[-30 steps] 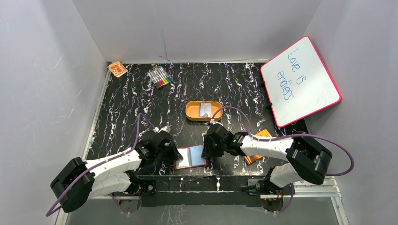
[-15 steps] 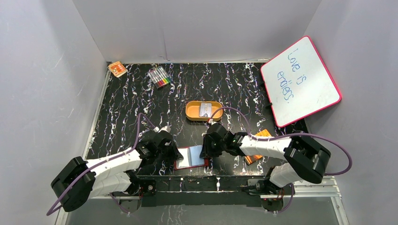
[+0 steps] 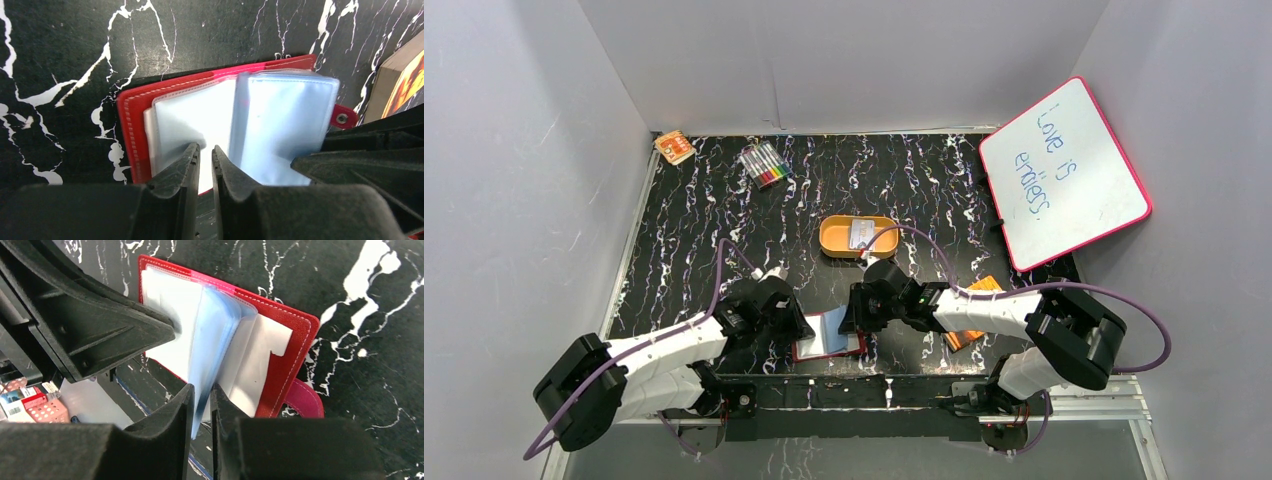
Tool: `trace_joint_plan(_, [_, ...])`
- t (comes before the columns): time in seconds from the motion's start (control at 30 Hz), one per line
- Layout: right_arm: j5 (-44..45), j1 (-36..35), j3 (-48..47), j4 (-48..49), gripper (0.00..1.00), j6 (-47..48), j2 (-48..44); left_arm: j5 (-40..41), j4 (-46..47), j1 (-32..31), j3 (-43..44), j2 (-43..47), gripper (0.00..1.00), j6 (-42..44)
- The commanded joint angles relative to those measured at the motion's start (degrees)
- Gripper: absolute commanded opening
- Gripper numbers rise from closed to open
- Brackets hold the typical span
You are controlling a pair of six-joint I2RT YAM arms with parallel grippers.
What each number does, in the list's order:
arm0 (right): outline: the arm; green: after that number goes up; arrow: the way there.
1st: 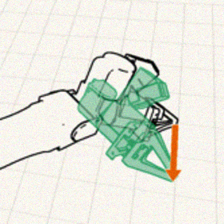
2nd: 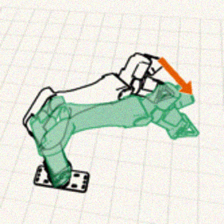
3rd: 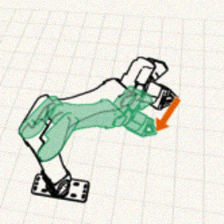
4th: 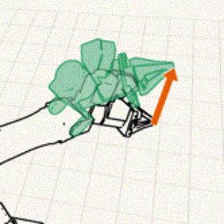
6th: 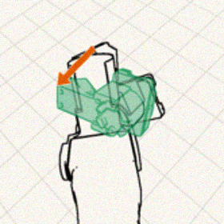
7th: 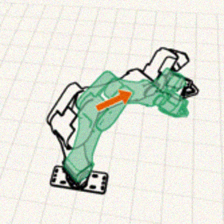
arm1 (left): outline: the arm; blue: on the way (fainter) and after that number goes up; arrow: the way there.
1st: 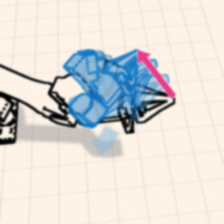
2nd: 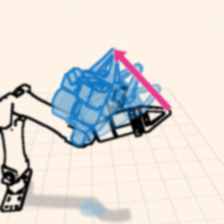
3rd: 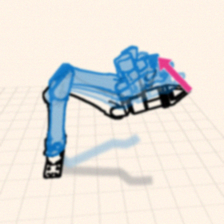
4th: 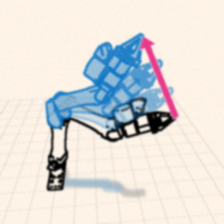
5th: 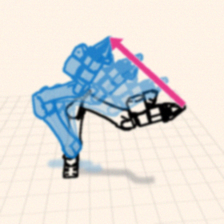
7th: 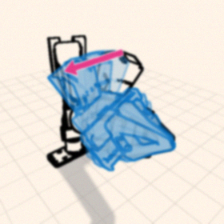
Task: Put the credit cards into the card holder
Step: Open the card holder at the center of the board.
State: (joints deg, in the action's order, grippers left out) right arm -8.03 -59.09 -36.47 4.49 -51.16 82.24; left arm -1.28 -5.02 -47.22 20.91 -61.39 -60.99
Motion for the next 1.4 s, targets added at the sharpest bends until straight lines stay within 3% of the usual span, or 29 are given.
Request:
trace_joint_plan(0.0, [-2.9,0.0,0.3,5.3,0.30,1.0,-0.8,1.7,-3.2,-0.2,3.4,1.6,0.18,0.7])
trace_joint_plan(0.27, [-7.2,0.0,0.4,11.1,0.41,2.1,-0.5,1.3,-3.8,-0.2,5.9,1.3,0.31,1.2])
trace_joint_plan(0.57, [-10.5,-0.1,0.4,14.5,0.44,2.9,1.7,1.3,-4.1,-0.2,6.5,1.5,0.53,0.5])
trace_joint_plan(0.9, [-8.9,-0.1,1.6,15.8,0.22,0.1,2.4,1.6,-4.5,-0.2,5.9,2.1,0.67,0.0])
trace_joint_plan(1.17, [-6.6,-0.1,0.2,10.7,0.10,1.0,2.8,2.0,-5.0,-0.2,5.8,1.6,0.69,0.5])
trace_joint_plan(1.27, [-5.0,-0.1,0.7,8.0,0.13,1.3,1.9,1.7,-4.9,-0.2,5.6,0.4,0.69,1.1])
trace_joint_plan(1.37, [-3.1,-0.1,1.5,5.5,0.26,1.6,0.3,1.5,-4.5,-0.2,5.4,-1.1,0.69,1.9])
